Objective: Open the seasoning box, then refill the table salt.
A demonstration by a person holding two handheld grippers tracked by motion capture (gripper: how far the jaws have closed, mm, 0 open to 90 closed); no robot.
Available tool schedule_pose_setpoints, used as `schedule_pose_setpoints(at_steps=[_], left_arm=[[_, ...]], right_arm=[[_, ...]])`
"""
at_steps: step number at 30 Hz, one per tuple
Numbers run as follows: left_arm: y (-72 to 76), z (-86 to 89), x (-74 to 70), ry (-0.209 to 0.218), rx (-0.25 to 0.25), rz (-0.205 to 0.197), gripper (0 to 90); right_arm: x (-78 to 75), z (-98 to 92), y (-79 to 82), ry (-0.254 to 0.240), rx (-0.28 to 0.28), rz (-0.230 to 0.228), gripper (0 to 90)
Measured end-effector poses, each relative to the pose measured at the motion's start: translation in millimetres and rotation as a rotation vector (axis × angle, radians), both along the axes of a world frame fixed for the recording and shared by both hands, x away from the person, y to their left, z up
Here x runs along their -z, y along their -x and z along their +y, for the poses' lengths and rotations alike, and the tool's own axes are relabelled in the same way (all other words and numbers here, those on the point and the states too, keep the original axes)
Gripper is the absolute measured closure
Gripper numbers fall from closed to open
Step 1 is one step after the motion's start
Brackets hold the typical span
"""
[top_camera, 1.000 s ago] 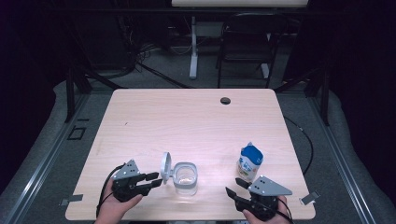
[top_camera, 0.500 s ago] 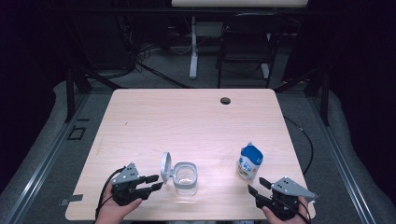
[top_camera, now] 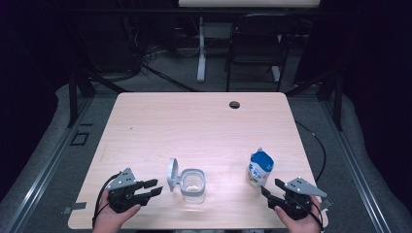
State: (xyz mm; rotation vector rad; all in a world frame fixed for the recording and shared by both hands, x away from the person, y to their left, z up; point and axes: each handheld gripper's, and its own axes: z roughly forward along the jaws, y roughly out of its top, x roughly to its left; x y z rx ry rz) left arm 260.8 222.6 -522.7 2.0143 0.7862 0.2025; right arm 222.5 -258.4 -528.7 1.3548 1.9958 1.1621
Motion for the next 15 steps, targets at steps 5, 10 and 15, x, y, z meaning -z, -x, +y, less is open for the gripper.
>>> schedule_pose_setpoints(at_steps=[5,10,15], left_arm=[[-0.1,-1.6,-3.2,-0.001,0.003,-0.004,63.3],[-2.3,-3.6,-3.3,0.003,0.005,-0.003,63.0],[-2.0,-6.0,-5.0,0.003,0.009,-0.009,62.8]], right_arm=[[2.2,-0.6,-3.5,0.010,-0.006,-0.005,38.6],[5.2,-1.8,-7.4,0.016,-0.014,0.003,37.1],[8.4,0.7,-13.7,0.027,-0.025,0.012,35.8]])
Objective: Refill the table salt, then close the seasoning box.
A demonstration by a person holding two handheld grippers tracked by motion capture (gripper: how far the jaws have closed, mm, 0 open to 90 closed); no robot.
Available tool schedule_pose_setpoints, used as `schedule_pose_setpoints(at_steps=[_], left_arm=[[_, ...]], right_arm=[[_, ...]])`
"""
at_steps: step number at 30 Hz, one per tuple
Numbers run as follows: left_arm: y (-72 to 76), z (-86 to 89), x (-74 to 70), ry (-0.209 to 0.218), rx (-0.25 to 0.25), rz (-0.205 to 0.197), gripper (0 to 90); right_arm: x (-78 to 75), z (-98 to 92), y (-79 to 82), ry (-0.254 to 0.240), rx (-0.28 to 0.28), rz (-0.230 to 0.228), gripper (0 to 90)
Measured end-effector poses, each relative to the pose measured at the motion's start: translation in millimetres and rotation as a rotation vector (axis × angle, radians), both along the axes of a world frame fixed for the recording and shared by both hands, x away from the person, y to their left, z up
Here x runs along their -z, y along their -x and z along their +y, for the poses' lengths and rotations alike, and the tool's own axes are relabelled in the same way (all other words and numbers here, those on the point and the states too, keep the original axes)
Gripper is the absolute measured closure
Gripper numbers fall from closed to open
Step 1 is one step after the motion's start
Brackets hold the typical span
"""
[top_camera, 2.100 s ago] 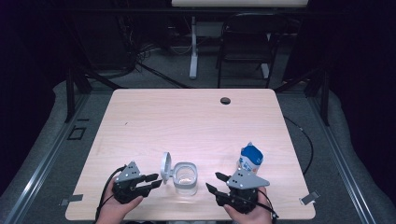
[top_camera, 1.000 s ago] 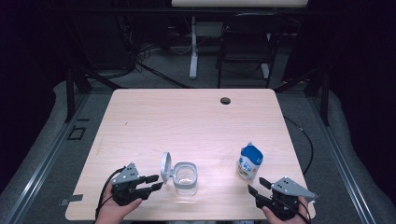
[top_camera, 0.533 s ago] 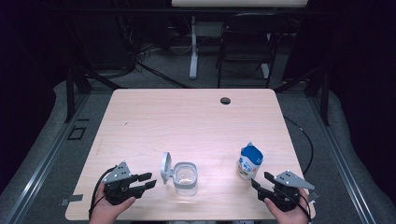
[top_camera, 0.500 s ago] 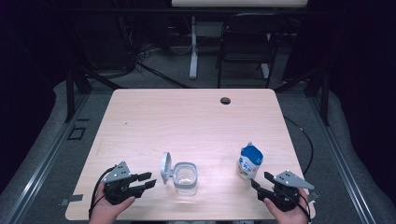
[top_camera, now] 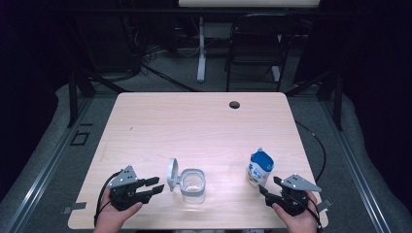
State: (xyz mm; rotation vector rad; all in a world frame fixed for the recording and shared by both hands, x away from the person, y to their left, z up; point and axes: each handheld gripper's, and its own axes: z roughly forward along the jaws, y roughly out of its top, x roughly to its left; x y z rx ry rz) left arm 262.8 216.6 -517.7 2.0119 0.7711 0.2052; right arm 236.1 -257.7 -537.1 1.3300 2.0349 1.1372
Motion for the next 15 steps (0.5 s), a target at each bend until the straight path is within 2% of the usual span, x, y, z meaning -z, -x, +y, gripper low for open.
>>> schedule_pose_setpoints(at_steps=[7,10,15], left_arm=[[-2.3,-0.3,7.1,-0.020,0.008,0.011,62.0],[0.2,4.0,6.8,-0.035,0.008,-0.004,61.9],[-0.3,10.5,11.1,-0.041,-0.004,0.015,61.6]], right_arm=[[4.3,0.9,-9.5,0.006,0.008,-0.005,34.5],[8.3,1.0,-15.6,0.014,0.007,-0.002,32.6],[13.5,6.7,-21.2,0.017,-0.018,-0.005,33.2]])
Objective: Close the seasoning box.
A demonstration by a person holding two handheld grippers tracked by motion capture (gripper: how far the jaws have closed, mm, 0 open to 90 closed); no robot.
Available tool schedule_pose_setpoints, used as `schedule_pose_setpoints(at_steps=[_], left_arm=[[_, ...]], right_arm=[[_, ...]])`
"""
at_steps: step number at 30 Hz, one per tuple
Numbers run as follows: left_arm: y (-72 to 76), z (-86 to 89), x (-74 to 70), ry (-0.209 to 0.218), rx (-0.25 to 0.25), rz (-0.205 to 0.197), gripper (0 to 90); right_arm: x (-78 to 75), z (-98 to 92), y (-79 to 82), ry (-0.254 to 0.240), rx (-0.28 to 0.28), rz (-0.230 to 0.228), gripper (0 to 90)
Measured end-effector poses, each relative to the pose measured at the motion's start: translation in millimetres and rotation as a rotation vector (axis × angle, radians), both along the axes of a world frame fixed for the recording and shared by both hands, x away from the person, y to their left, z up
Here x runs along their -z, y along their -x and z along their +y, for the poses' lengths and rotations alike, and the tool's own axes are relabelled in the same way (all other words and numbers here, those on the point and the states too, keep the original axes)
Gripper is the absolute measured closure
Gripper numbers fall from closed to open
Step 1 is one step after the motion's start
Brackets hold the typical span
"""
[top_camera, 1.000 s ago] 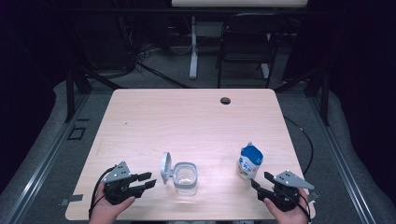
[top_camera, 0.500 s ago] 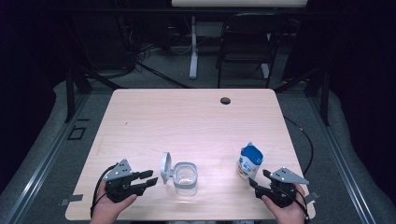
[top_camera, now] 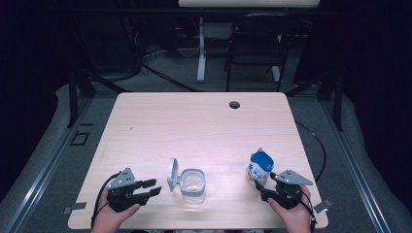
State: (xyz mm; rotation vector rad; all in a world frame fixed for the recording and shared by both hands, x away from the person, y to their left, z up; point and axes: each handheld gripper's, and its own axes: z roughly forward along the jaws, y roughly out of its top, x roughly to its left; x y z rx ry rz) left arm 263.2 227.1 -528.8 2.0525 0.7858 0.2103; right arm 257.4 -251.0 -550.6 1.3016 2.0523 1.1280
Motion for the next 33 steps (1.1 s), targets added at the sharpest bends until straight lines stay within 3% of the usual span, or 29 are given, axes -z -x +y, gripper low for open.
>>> schedule_pose_setpoints(at_steps=[6,10,20,33], left_arm=[[1.8,6.8,-0.8,0.007,-0.024,0.002,61.7],[-0.1,9.2,-1.7,0.017,-0.038,0.003,61.7],[-1.1,9.5,-3.9,0.037,-0.048,0.010,61.6],[-3.4,8.8,-3.4,0.031,-0.068,0.020,61.7]], right_arm=[[4.0,8.0,-7.0,0.011,-0.023,-0.003,32.2],[7.6,11.2,-9.8,0.001,-0.001,-0.015,32.0],[16.8,16.4,-12.4,0.044,0.018,-0.033,31.8],[23.9,21.7,-13.5,0.029,0.052,-0.045,31.3]])
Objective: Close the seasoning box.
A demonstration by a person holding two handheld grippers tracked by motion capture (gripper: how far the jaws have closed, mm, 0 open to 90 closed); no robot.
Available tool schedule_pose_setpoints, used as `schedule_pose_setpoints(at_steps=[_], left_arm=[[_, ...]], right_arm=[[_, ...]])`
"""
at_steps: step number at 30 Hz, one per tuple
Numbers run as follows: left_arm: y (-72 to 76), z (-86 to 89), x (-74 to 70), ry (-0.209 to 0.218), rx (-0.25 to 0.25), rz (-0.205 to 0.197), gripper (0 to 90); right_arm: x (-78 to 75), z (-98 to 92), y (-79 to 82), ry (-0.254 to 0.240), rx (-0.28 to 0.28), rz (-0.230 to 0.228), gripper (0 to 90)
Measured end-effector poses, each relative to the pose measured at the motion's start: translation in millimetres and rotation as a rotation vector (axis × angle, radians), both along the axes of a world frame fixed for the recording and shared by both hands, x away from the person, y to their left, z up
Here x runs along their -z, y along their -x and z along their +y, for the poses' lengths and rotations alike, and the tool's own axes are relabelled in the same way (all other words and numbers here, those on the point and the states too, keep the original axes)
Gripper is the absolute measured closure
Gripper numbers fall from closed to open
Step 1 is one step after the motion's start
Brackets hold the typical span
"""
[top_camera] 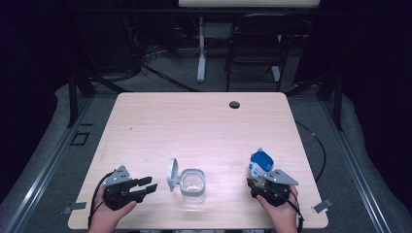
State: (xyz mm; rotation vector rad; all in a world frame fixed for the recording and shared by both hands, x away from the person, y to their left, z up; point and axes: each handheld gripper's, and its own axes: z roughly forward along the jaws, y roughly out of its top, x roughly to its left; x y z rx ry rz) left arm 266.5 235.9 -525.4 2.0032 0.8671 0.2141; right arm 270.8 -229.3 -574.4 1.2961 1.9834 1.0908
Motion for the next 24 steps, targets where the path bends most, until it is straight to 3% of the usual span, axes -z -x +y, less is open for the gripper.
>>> schedule_pose_setpoints(at_steps=[24], left_arm=[[-2.4,2.6,4.0,-0.002,-0.012,0.005,61.7]], right_arm=[[8.1,1.7,-6.0,-0.034,0.031,-0.031,34.8]])
